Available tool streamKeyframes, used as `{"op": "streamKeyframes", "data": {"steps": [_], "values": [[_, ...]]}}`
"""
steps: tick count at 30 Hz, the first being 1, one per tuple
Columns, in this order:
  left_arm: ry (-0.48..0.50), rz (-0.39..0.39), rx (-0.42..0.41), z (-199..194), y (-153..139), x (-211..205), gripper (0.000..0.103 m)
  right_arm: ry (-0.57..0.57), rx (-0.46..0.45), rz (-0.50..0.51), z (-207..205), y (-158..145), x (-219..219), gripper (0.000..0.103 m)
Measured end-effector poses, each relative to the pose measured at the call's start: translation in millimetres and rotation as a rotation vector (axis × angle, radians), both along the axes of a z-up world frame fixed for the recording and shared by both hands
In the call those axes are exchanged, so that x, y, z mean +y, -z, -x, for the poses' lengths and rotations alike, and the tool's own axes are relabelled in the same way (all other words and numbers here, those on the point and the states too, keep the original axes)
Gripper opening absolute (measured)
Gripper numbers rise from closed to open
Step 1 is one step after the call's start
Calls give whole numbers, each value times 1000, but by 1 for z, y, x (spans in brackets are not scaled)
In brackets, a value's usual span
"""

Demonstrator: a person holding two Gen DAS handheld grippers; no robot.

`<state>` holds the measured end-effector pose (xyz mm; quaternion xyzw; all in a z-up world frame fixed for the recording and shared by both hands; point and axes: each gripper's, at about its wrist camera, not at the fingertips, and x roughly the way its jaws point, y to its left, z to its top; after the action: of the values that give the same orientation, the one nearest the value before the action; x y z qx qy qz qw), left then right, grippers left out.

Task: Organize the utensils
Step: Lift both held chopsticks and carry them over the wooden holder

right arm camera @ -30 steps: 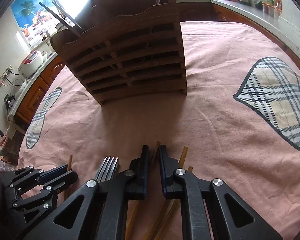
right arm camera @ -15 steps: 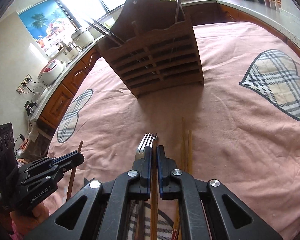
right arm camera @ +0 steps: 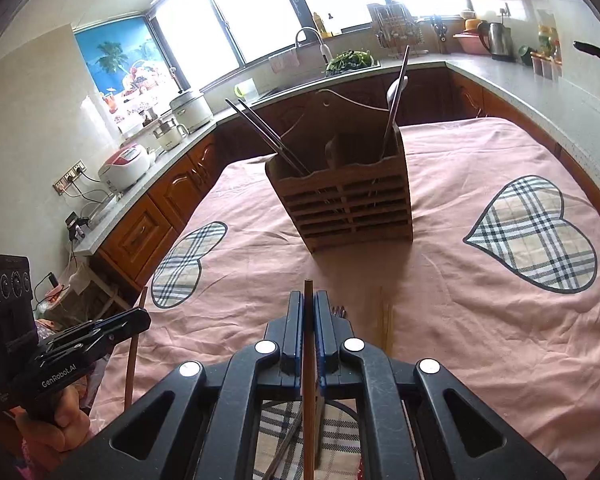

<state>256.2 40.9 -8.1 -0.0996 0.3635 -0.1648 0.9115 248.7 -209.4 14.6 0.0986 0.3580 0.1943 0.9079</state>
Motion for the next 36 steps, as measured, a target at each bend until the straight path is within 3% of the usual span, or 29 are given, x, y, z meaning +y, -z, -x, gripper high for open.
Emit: {"op": "streamKeyframes", "data": {"steps": [9,27,36], "values": [[-10,-10,13,12,8,0,5,-18,-42,16,20,-12,6,5],[-55,45,-152,27,-43,5,5,41,-179,-26,40,-50,-15,5],[-54,56,-185,17,-56,0,5,74,-205,-41,32,-58,-28,5]]}}
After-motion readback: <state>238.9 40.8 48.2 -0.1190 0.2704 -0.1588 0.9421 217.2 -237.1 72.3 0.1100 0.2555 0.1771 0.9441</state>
